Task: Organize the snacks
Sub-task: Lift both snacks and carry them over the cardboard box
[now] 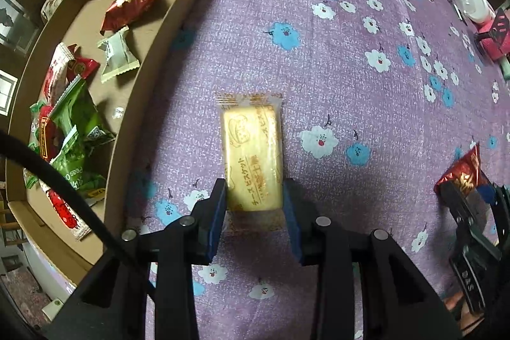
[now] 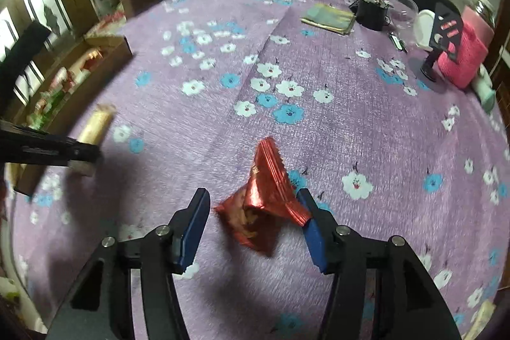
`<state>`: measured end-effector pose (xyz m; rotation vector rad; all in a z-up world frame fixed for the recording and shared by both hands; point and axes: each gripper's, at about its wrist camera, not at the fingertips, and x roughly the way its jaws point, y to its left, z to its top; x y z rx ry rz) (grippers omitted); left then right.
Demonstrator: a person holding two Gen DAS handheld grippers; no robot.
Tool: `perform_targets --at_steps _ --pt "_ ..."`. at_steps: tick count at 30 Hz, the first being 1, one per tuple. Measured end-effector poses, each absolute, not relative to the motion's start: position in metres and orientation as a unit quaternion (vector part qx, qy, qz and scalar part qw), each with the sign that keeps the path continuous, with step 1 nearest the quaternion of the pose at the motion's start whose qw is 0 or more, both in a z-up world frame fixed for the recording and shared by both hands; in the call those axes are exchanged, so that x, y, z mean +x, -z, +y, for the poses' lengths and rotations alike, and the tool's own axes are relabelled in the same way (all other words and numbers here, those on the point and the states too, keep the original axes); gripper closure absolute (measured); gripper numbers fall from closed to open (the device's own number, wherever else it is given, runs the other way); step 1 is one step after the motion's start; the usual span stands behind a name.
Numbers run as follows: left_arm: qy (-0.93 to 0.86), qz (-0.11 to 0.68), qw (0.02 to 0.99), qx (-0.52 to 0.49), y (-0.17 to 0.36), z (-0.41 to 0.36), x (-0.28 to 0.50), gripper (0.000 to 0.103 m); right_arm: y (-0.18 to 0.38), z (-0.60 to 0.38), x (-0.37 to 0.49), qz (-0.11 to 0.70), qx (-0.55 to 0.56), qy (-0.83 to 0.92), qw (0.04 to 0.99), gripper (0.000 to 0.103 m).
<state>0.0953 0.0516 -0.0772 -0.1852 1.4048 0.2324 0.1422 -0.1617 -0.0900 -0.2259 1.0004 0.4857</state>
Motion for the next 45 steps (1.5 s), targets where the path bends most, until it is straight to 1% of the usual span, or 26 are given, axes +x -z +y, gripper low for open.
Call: perform_targets --at_steps 1,3,6,11,15,17,19,20,21,23,26,28,29,30,31,35,37,41,43,44,45 --pt "-0.106 0.642 0.755 -0.084 0.076 0.051 0.096 0.065 0.092 -0.163 0.144 0.477 -0.096 -0.229 0.843 0.048" --pt "-0.105 0.637 0.759 -0.084 0.076 0.051 0.095 0.065 0.094 -0.17 0.149 0.479 -0.066 -0.224 0.846 0.062" --pt "-0.111 0.625 0.769 -0.075 0.076 0.047 0.094 0.066 0.092 -0.181 0.153 0.483 -0.006 -0.224 0.846 0.071" --pt "-0.128 0.61 0.781 -0.041 0.074 0.029 0.088 0.067 0.076 -0.188 0.132 0.474 0.029 -0.249 0.844 0.071" --pt "-0.127 0.607 0.784 -0.038 0.072 0.024 0.089 0.067 0.073 -0.186 0.112 0.478 0.025 -0.265 0.837 0.071" --pt "-0.122 0.612 0.781 -0.044 0.073 0.024 0.089 0.067 0.078 -0.184 0.108 0.477 0.002 -0.255 0.841 0.07" --pt "-0.118 0.617 0.776 -0.054 0.073 0.025 0.091 0.067 0.082 -0.183 0.108 0.477 -0.003 -0.251 0.842 0.068" --pt "-0.116 0.619 0.775 -0.058 0.073 0.028 0.093 0.066 0.082 -0.184 0.11 0.476 -0.003 -0.246 0.844 0.065" --pt "-0.115 0.62 0.774 -0.061 0.073 0.03 0.093 0.065 0.082 -0.184 0.11 0.469 -0.006 -0.237 0.851 0.054" --pt "-0.112 0.621 0.773 -0.067 0.073 0.033 0.092 0.065 0.083 -0.182 0.114 0.464 -0.014 -0.229 0.856 0.044" --pt "-0.11 0.621 0.773 -0.069 0.074 0.035 0.091 0.065 0.09 -0.178 0.121 0.479 -0.024 -0.224 0.848 0.043" --pt "-0.108 0.62 0.774 -0.065 0.074 0.036 0.092 0.064 0.093 -0.172 0.122 0.481 -0.053 -0.201 0.852 0.042" --pt "-0.107 0.62 0.775 -0.064 0.074 0.037 0.092 0.064 0.094 -0.17 0.122 0.481 -0.062 -0.198 0.852 0.038" --pt "-0.105 0.619 0.776 -0.065 0.075 0.038 0.092 0.064 0.096 -0.169 0.122 0.484 -0.068 -0.195 0.85 0.028" --pt "-0.104 0.619 0.776 -0.065 0.074 0.038 0.092 0.063 0.099 -0.169 0.123 0.493 -0.066 -0.192 0.846 0.024" --pt "-0.1 0.619 0.776 -0.066 0.075 0.037 0.091 0.062 0.098 -0.168 0.123 0.496 -0.065 -0.19 0.845 0.019" --pt "-0.103 0.617 0.778 -0.062 0.074 0.037 0.09 0.057 0.098 -0.171 0.123 0.491 -0.052 -0.193 0.848 0.019" --pt "-0.105 0.615 0.778 -0.07 0.075 0.042 0.091 0.052 0.098 -0.167 0.123 0.502 -0.06 -0.183 0.843 0.018" --pt "-0.105 0.613 0.78 -0.072 0.075 0.043 0.091 0.053 0.096 -0.169 0.123 0.497 -0.062 -0.166 0.85 0.033" --pt "-0.104 0.611 0.781 -0.073 0.075 0.043 0.089 0.054 0.095 -0.169 0.122 0.491 -0.07 -0.158 0.854 0.06" --pt "-0.103 0.61 0.783 -0.071 0.075 0.042 0.089 0.059 0.094 -0.171 0.122 0.489 -0.075 -0.156 0.855 0.074"
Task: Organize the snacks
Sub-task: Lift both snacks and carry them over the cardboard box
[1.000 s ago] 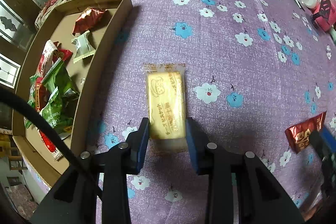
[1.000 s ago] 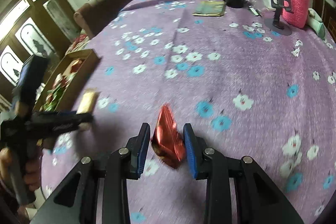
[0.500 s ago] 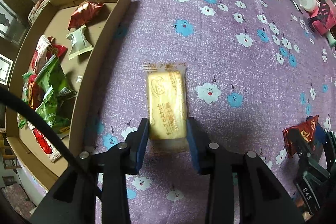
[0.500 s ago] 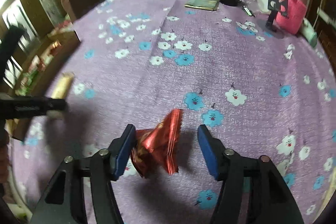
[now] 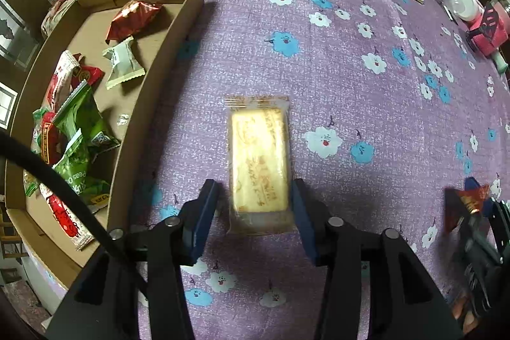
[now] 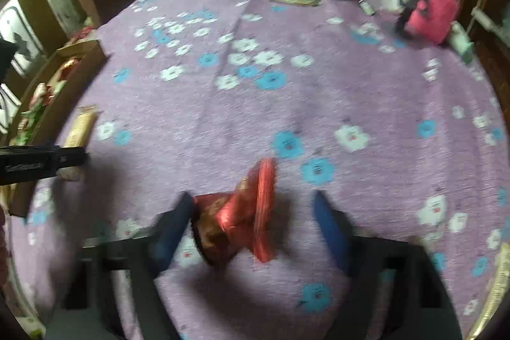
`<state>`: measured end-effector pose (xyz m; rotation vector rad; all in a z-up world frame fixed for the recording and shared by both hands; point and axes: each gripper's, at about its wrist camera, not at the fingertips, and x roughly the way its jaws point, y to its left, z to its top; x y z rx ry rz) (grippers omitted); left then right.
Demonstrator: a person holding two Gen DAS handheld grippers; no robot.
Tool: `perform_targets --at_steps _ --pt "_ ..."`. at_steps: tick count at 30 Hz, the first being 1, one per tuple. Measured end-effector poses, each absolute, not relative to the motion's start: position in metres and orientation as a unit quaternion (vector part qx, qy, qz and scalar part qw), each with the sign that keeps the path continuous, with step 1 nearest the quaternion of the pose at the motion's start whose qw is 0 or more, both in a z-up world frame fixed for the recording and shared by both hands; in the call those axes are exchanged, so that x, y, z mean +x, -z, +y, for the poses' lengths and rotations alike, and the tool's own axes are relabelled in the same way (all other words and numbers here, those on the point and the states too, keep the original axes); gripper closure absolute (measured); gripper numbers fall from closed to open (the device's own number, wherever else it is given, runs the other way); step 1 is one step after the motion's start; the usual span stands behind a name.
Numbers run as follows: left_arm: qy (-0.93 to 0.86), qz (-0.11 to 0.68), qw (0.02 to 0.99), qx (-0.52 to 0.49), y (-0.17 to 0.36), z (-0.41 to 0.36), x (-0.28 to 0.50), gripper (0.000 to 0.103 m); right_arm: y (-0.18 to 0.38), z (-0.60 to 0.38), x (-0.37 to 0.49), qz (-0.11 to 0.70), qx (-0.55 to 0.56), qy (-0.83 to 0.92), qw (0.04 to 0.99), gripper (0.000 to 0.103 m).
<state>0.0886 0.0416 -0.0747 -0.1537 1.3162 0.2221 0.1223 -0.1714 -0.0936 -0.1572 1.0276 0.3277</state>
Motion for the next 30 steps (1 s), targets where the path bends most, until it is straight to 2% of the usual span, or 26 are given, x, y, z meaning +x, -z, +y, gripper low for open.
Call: perform_targets --at_steps 1,3,14,30 --pt "-0.099 0.608 0.785 -0.069 0.074 0.039 0.088 0.065 0.093 -0.174 0.123 0.492 -0.068 -0.158 0.854 0.074" --pt "-0.098 0.605 0.788 -0.061 0.074 0.035 0.085 0.067 0.091 -0.178 0.12 0.489 -0.072 -0.153 0.856 0.075" --pt "-0.079 0.601 0.793 -0.064 0.076 0.026 0.068 0.067 0.083 -0.18 0.082 0.494 -0.023 -0.191 0.848 0.075" --pt "-0.058 0.572 0.818 -0.036 0.072 0.017 0.002 0.067 0.093 -0.154 0.051 0.503 -0.028 -0.231 0.832 0.075"
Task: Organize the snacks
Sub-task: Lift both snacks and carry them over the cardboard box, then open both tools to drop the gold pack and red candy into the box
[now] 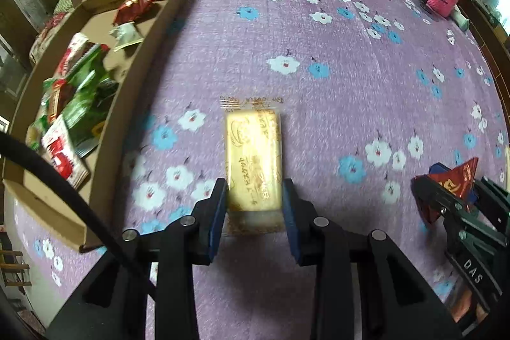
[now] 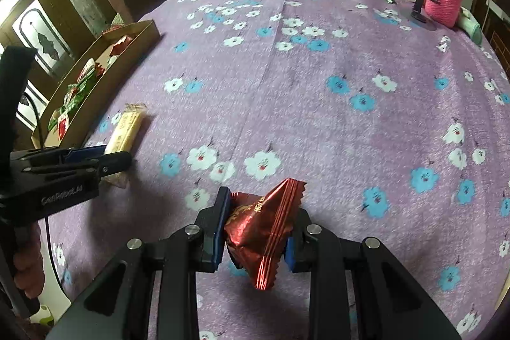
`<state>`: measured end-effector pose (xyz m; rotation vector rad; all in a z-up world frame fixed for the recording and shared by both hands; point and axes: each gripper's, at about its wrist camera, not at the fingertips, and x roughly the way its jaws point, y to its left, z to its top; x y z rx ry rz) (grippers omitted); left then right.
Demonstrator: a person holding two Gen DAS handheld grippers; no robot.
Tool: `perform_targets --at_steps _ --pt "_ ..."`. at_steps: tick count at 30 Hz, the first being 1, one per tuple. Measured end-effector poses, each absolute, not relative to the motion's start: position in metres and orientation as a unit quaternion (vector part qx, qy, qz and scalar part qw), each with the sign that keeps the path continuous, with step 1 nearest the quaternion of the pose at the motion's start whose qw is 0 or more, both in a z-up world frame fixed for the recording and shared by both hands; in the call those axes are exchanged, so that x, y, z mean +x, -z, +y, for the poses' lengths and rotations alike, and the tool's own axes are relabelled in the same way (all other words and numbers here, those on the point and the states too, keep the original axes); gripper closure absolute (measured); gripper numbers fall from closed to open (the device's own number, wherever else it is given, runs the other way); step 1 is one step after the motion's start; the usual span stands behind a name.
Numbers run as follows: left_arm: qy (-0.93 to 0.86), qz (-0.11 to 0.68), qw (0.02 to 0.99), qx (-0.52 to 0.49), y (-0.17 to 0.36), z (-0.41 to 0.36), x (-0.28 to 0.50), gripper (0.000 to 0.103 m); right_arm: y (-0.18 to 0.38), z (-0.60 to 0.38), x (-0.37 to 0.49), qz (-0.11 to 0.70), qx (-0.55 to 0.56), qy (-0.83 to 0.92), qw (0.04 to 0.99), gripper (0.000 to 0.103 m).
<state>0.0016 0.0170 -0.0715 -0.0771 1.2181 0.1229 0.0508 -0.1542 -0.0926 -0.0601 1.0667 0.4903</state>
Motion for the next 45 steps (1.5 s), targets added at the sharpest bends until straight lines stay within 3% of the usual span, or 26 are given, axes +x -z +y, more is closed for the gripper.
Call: perform_targets --at_steps 14,29,45 --pt "-0.046 0.559 0.826 -0.048 0.056 0.041 -0.039 0.067 0.081 -0.109 0.03 0.503 -0.043 -0.287 0.814 0.075" --pt "-0.112 0.534 0.83 -0.113 0.023 0.139 -0.07 0.067 0.052 0.015 0.033 0.48 -0.077 -0.412 0.771 0.075" --pt "-0.219 0.519 0.813 -0.146 0.018 0.269 0.038 0.067 0.05 0.17 0.14 0.502 -0.043 -0.424 0.752 0.075"
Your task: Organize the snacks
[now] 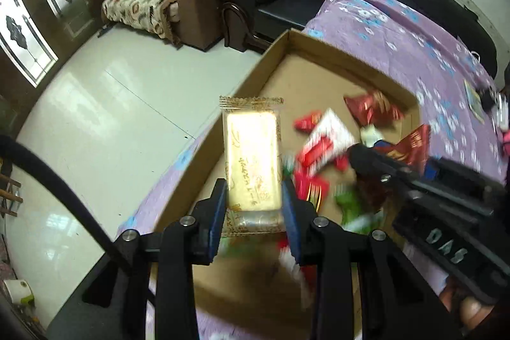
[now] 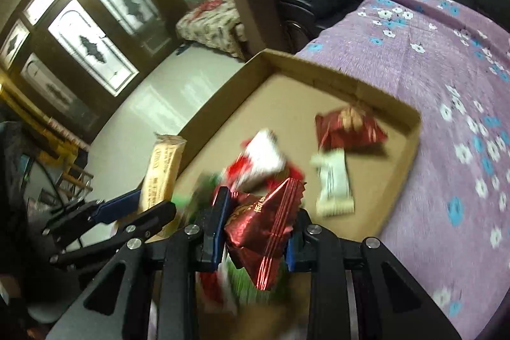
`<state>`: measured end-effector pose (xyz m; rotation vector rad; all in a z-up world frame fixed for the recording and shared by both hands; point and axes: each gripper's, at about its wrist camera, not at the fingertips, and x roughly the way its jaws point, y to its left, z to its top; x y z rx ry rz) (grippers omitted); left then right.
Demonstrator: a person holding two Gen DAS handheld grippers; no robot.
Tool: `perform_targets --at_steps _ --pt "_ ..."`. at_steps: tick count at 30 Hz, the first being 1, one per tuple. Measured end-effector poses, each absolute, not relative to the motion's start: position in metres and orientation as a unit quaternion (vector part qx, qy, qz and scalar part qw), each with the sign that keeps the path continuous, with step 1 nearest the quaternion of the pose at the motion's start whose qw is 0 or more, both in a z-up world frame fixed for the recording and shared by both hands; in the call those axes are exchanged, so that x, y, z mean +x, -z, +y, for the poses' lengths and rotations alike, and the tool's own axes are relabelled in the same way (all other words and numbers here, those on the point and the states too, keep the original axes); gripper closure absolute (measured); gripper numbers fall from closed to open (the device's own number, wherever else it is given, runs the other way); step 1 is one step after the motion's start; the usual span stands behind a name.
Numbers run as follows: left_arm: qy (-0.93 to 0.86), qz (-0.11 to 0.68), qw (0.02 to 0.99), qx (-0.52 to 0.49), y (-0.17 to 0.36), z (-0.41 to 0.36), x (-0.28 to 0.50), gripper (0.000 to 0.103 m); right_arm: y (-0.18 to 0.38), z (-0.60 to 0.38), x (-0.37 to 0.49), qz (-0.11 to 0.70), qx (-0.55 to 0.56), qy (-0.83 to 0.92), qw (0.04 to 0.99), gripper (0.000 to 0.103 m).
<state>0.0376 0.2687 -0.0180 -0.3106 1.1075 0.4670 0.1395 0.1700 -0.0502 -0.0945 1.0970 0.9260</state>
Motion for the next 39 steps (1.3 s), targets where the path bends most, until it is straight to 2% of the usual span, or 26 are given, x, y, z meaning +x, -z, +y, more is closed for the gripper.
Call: perform_targets --at_steps 13,17,19,20,21,22,26,29,37,39 --pt "-0.222 0.537 0.796 -0.167 0.029 0.299 0.099 0.066 0.048 0.201 0.188 0.51 -0.043 -0.387 0.767 0.072" --pt "-0.221 0.533 0.797 -0.177 0.028 0.303 0.103 0.064 0.04 0.204 0.188 0.49 -0.069 -0.377 0.783 0.061" --pt "-0.225 0.535 0.795 -0.176 0.028 0.304 0.105 0.06 0.037 0.203 0.193 0.482 -0.076 -0.376 0.788 0.06" --pt "-0.224 0.533 0.795 -0.181 0.027 0.306 0.105 0.057 0.034 0.202 0.192 0.479 -0.076 -0.375 0.79 0.058" --pt "-0.217 0.533 0.795 -0.19 0.028 0.307 0.106 0.047 0.033 0.199 0.193 0.477 -0.076 -0.374 0.792 0.055" --pt "-0.207 0.536 0.794 -0.2 0.028 0.308 0.107 0.044 0.032 0.197 0.192 0.474 -0.075 -0.373 0.794 0.054" --pt "-0.212 0.536 0.793 -0.196 0.027 0.307 0.108 0.043 0.025 0.188 0.192 0.47 -0.071 -0.376 0.795 0.047" --pt "-0.225 0.53 0.796 -0.185 0.024 0.303 0.104 0.043 0.023 0.183 0.189 0.468 -0.068 -0.379 0.796 0.046" --pt "-0.247 0.479 0.83 -0.144 -0.001 0.27 0.06 0.043 0.008 0.131 0.152 0.443 -0.03 -0.393 0.805 0.029" --pt "-0.249 0.467 0.836 -0.141 -0.006 0.262 0.047 0.042 0.006 0.113 0.135 0.436 -0.032 -0.395 0.808 0.028"
